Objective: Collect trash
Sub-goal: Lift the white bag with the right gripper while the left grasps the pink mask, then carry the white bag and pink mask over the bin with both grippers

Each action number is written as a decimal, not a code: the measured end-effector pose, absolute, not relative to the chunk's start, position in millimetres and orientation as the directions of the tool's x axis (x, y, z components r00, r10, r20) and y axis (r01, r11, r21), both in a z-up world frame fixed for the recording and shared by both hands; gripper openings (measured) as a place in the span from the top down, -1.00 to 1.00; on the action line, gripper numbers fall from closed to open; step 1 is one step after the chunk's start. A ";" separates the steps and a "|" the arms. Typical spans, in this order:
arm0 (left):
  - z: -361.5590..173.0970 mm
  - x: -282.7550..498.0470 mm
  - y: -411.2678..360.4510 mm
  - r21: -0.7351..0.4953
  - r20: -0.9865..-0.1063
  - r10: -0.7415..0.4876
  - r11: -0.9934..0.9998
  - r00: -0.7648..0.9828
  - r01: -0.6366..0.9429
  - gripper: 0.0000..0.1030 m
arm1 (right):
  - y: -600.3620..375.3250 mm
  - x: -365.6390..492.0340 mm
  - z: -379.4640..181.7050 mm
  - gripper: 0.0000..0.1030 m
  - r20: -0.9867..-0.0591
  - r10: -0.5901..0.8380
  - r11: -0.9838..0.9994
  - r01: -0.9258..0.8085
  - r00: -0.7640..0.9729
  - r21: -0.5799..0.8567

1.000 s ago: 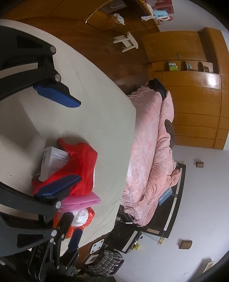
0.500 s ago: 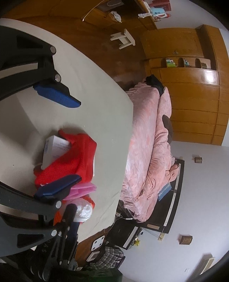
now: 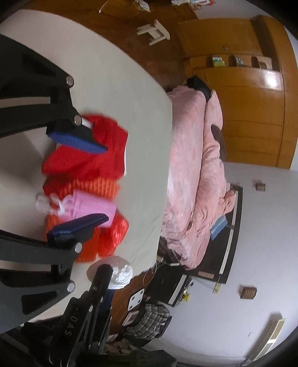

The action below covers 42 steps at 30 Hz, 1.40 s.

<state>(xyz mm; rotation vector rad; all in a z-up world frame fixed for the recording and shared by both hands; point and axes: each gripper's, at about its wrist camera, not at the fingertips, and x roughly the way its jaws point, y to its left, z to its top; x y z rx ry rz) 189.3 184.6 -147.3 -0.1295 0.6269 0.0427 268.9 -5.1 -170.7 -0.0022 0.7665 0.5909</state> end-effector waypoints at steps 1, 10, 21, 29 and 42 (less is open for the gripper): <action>-148.5 191.0 179.6 -0.107 -0.590 -0.008 0.992 0.808 -0.068 -0.01 | -8.2 268.8 -170.9 0.37 -0.652 0.499 0.841 -0.499 0.570 0.208; -167.7 212.7 151.5 -0.083 -0.632 -0.042 0.996 0.774 -0.014 0.04 | -34.3 272.0 -178.2 0.37 -0.659 0.471 0.865 -0.451 0.586 0.217; -196.1 242.6 147.0 -0.065 -0.705 -0.051 0.998 0.707 0.008 0.11 | -39.3 274.7 -186.7 0.37 -0.670 0.470 0.868 -0.438 0.574 0.234; -195.4 241.0 150.1 -0.077 -0.706 -0.062 0.997 0.705 0.010 0.51 | -37.5 269.5 -184.8 0.37 -0.667 0.477 0.863 -0.447 0.572 0.235; -149.8 213.0 141.0 -0.114 -0.625 -0.084 0.993 0.776 0.016 0.71 | -43.8 252.1 -161.6 0.37 -0.638 0.485 0.859 -0.461 0.598 0.221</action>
